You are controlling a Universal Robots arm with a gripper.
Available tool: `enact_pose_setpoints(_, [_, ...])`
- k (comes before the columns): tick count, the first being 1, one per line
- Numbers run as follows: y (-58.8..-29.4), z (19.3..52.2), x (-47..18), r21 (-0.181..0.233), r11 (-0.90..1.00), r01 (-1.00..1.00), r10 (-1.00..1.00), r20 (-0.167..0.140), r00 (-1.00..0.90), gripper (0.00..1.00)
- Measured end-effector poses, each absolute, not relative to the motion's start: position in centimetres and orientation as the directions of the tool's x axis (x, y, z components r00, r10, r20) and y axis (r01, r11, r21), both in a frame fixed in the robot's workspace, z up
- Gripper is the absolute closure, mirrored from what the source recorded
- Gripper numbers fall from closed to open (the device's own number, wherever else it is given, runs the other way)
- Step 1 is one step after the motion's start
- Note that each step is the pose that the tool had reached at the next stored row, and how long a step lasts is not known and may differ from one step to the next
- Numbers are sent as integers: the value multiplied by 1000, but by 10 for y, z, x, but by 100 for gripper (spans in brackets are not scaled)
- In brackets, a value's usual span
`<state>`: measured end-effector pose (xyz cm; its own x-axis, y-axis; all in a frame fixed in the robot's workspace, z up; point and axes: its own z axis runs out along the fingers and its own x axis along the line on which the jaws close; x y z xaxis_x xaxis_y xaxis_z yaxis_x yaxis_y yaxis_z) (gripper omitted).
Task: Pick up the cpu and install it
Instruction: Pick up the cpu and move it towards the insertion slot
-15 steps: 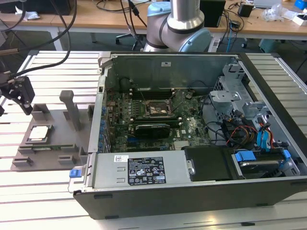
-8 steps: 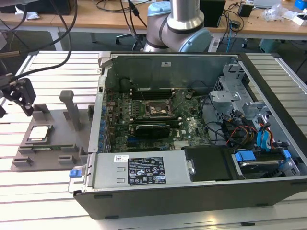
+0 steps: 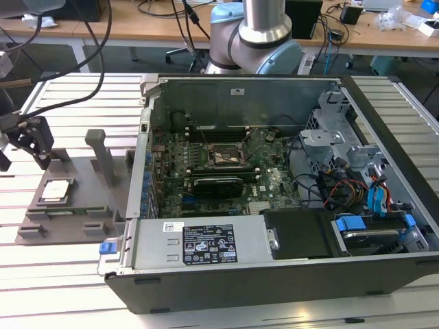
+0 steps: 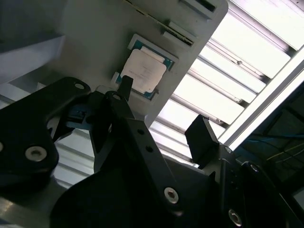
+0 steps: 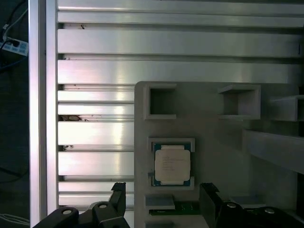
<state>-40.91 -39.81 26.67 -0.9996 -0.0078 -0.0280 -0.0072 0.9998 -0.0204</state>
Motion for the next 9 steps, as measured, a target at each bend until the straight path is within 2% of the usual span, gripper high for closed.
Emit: enact_pose_setpoints(9, [-398,261,-409,-20,1000,-7,-8,-28,-1000,28])
